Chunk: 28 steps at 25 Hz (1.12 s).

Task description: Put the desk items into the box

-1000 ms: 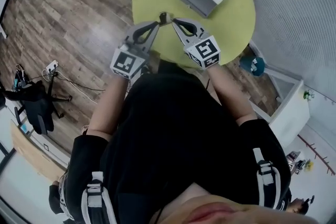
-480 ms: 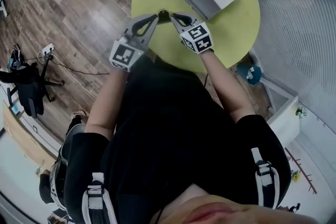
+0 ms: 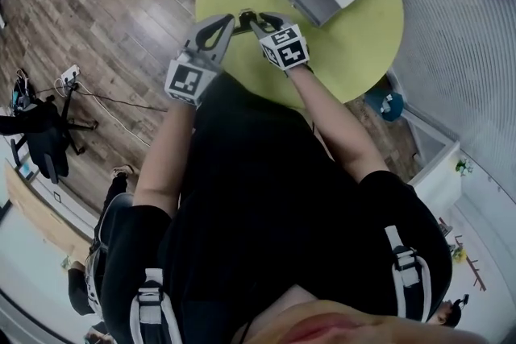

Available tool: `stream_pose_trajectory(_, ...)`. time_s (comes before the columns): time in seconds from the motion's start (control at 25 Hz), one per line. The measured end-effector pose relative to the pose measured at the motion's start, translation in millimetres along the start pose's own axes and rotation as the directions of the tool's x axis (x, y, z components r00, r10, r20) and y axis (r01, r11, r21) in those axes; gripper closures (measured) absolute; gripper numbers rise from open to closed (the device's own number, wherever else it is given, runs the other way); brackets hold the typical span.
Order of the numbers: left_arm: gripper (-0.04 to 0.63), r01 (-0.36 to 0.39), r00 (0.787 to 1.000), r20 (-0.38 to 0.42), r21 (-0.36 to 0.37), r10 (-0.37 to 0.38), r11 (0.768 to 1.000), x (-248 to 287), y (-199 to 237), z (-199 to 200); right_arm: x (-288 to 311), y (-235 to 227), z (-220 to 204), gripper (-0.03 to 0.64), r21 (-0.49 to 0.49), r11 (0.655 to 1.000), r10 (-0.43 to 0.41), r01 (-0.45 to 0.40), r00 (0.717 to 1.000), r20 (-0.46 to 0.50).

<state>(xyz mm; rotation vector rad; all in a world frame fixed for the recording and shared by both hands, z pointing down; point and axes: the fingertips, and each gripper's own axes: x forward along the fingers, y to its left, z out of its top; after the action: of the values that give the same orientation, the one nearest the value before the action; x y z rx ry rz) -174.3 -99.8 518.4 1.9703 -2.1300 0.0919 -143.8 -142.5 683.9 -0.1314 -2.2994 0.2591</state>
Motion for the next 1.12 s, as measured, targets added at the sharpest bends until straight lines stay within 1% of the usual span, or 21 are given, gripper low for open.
stream_pose_trajectory(0.16, 0.584, 0.014, 1.0, -0.021, 0.038, -0.013, 0.999, 10, 8, -15, 23, -7, -9, 0.482, 0.077, 0.996, -0.048, 0.051, 0.998, -0.042)
stream_pose_trajectory(0.48, 0.584, 0.029, 0.999, -0.017, 0.02, -0.028, 0.999, 29, 34, -26, 60, -20, -32, 0.436, 0.18, 0.976, -0.096, 0.121, 0.986, -0.139)
stream_pose_trajectory(0.68, 0.584, 0.046, 0.999, -0.029, 0.016, -0.046, 0.999, 33, 42, -34, 75, -21, -43, 0.402, 0.207, 0.965, -0.125, 0.162, 0.975, -0.183)
stream_pose_trajectory(0.92, 0.584, 0.066, 0.997, -0.041, 0.0, -0.066, 0.998, 38, 47, -42, 89, -23, -59, 0.353, 0.264, 0.944, -0.125, 0.197, 0.956, -0.266)
stream_pose_trajectory(1.12, 0.584, 0.071, 0.996, -0.048, 0.01, -0.071, 0.997, 39, 58, -49, 101, -18, -64, 0.339, 0.313, 0.928, -0.104, 0.203, 0.946, -0.306)
